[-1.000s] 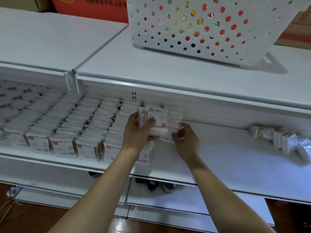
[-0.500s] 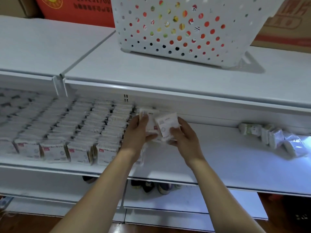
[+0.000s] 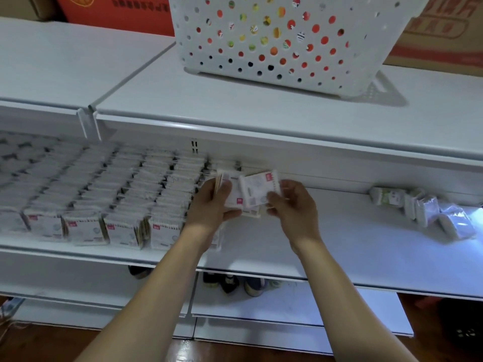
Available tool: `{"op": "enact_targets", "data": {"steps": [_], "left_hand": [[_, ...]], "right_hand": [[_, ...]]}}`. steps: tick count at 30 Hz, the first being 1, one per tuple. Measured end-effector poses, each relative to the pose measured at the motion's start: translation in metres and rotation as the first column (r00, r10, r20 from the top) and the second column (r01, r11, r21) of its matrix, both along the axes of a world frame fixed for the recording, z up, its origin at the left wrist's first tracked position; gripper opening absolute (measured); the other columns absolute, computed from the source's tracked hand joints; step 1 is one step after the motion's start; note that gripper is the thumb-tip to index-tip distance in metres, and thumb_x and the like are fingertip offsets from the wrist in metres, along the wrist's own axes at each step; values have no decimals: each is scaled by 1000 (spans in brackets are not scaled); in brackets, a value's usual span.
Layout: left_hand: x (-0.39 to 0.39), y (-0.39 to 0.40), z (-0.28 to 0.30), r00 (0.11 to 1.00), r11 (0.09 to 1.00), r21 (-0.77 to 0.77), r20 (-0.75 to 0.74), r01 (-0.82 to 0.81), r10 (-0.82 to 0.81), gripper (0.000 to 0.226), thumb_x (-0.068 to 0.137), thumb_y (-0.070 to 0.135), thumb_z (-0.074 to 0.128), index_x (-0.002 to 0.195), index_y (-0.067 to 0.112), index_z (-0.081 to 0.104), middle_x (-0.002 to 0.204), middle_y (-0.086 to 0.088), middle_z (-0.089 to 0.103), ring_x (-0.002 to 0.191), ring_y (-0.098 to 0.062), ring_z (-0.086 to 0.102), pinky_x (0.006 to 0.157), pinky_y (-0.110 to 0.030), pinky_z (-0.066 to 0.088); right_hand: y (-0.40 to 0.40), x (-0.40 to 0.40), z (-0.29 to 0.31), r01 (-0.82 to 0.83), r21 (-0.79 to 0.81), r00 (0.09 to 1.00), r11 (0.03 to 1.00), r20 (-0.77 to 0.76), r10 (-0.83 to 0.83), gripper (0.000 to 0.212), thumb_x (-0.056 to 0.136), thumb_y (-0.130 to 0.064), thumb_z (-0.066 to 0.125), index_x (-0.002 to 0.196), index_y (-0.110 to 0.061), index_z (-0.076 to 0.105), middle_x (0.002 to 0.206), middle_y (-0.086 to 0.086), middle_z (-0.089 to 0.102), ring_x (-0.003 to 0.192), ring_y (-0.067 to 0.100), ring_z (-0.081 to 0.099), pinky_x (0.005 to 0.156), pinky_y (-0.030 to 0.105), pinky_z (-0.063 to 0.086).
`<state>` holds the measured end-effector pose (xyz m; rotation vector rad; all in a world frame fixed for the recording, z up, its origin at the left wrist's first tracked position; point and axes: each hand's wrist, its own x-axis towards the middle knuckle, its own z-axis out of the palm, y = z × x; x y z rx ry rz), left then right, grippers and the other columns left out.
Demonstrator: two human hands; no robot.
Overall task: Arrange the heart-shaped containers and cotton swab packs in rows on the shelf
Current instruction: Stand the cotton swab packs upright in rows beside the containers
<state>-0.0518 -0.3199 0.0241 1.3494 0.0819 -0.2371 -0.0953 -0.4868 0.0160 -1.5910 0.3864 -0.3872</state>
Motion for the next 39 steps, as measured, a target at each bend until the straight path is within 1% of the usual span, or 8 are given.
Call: {"op": "enact_targets", "data": {"steps": [5,8,14,22,28,31,33,39], "left_hand": [[5,25,-1,991,991,25,-31,-131,131,22,103,23,52,120,10,58,105,-11,70,87,-26,72,66,-35,62],[3,30,-2,987,986,49,0,-160,160,26,102,26,55,122,11,53,107,-13,68,87,-26,72,64,-35,61],[-4,33,-3,990,984,115,32,-139,137,13,99,26,61,107,20,53,101,-10,69,78,-18,74,60,-34,61],[-9,37,2,999,991,132,18,32,-35,30,101,14,51,129,23,55,113,-4,69,94,-21,71,70,-35,61],[-4,35,16,954,881,419,99,218,-283,57,93,9,61,142,35,49,128,8,60,100,-9,66,78,-33,61],[0,31,22,881,700,684,184,204,-436,69,91,20,68,148,40,36,110,8,56,98,-9,61,79,-23,50],[2,29,24,864,706,693,259,145,-432,65,91,22,69,146,37,36,97,11,57,86,-5,58,69,-15,42],[8,15,21,812,665,715,246,216,-529,63,93,31,68,146,39,34,133,0,58,121,-16,56,93,-26,45]], "right_hand": [[-23,13,-20,-67,-601,998,797,-25,64,25,93,-15,64,110,-32,70,107,-12,65,80,5,61,76,8,45],[-10,18,-42,-128,-733,985,668,-15,172,25,93,-11,65,114,-23,73,111,-5,59,71,3,56,73,0,37],[2,29,-74,-23,-838,988,546,63,140,29,90,-10,68,118,-19,72,112,7,58,80,24,64,65,27,48],[-4,35,-80,49,-921,991,387,93,95,35,88,-18,71,122,-19,68,116,11,55,101,33,56,70,43,58],[8,22,-26,-60,-703,961,709,151,232,46,99,-35,48,143,-24,52,143,-2,50,134,17,43,107,30,39],[10,13,-3,-267,-725,907,635,35,420,46,100,-29,56,145,-33,48,140,-13,53,128,2,47,102,13,37],[5,5,3,-302,-703,912,643,-16,411,46,97,-28,62,141,-37,50,125,-20,57,111,-6,54,89,9,41],[-4,-7,1,-366,-715,905,596,-124,407,78,94,-30,64,148,-59,16,119,-17,54,95,2,57,85,20,49]]}}
